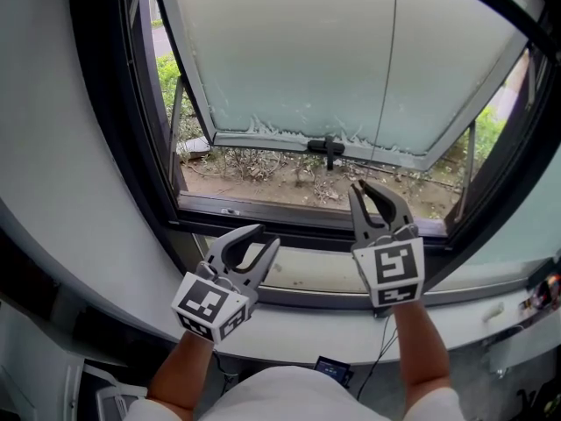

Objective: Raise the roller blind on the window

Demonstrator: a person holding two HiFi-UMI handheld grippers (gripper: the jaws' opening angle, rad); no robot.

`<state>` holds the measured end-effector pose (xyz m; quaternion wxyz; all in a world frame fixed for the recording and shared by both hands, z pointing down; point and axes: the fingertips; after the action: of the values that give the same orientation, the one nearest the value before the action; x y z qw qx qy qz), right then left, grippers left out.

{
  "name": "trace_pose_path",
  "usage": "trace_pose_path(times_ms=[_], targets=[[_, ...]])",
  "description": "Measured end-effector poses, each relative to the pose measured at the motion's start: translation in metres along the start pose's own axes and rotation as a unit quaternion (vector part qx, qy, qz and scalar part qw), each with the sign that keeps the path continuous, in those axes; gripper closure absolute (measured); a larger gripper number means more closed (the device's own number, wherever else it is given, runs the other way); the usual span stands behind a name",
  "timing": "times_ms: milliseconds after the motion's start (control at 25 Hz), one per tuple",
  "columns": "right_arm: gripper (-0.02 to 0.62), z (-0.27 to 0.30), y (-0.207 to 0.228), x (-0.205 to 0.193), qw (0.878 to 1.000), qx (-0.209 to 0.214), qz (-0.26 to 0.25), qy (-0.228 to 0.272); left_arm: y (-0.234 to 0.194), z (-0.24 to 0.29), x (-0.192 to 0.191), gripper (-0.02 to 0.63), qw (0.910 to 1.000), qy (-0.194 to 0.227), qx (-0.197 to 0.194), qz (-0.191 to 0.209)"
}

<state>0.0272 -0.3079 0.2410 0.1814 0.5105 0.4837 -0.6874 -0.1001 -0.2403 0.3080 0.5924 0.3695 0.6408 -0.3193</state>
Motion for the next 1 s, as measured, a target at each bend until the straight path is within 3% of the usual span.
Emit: trace_pose_path(times_ms=[1000], targets=[[0.535,-0.016,0.018,0.039,0.999,-0.022,-0.021,0.043,0.007,-0.001,-0.001,0.477,0.9999,-0.007,-0.011,-0.006]])
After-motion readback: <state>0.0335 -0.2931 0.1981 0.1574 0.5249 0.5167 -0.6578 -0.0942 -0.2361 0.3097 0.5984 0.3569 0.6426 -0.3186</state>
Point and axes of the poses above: the fingertips, and each gripper's own axes: z forward along the fingers, y to its right, x out of its top, and after that the axes turned 4 degrees about x, right-handed
